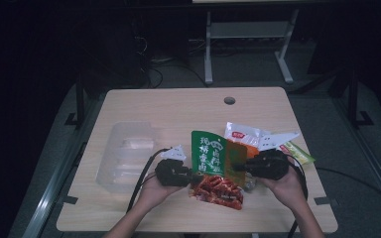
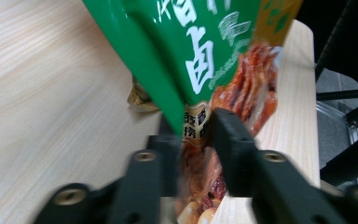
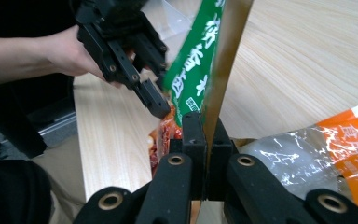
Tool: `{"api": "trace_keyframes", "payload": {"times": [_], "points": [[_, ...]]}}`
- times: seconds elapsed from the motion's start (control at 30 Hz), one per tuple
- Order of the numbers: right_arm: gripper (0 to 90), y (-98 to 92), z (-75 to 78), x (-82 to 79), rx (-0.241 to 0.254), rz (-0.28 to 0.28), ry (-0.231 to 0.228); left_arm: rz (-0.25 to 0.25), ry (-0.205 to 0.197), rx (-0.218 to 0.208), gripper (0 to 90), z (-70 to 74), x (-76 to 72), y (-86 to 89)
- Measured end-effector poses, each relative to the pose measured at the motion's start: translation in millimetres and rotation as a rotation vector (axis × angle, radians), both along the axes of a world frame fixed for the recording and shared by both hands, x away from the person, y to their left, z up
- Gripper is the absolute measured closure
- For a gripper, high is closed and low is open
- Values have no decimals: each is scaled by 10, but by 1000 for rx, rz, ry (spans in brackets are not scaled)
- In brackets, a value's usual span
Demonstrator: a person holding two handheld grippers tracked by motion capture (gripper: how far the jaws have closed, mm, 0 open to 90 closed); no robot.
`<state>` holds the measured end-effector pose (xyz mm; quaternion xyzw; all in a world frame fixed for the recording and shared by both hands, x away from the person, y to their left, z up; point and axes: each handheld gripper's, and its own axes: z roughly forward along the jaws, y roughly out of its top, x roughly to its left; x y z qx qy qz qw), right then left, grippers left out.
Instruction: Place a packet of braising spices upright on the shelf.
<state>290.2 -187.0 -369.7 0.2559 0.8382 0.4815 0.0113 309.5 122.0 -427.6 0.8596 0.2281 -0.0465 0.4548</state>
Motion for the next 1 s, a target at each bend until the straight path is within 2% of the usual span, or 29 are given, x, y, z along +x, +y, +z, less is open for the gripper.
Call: {"api": "trace_keyframes", "payload": {"times": [0.07,0.2,0.33,0.37,0.4,0.43,0.6,0.73,0.83,0.93,1.0], "points": [[894,0,-6,5,-4,-6,1,-2,-6,4,808,8,-7,4],[889,-15,-22,31,1,-27,7,0,-29,2,855,24,-47,12],[821,-7,-51,46,-24,-51,15,6,-56,5,868,40,-84,14],[782,2,-95,55,-35,-61,32,6,-65,5,877,47,-91,16],[782,2,-95,55,-35,-61,32,4,-72,9,877,53,-95,18],[745,10,-143,75,-37,-58,55,5,-81,10,881,58,-102,19],[747,66,-211,105,-49,-58,74,2,-87,20,881,63,-100,29],[849,132,-241,123,-63,-41,89,5,-93,30,876,68,-118,34],[889,155,-228,111,-65,-32,88,12,-98,37,826,73,-149,46],[894,164,-198,84,-62,-24,81,7,-110,55,707,79,-206,66],[895,169,-165,52,-54,-21,71,10,-113,45,642,94,-246,81]]}}
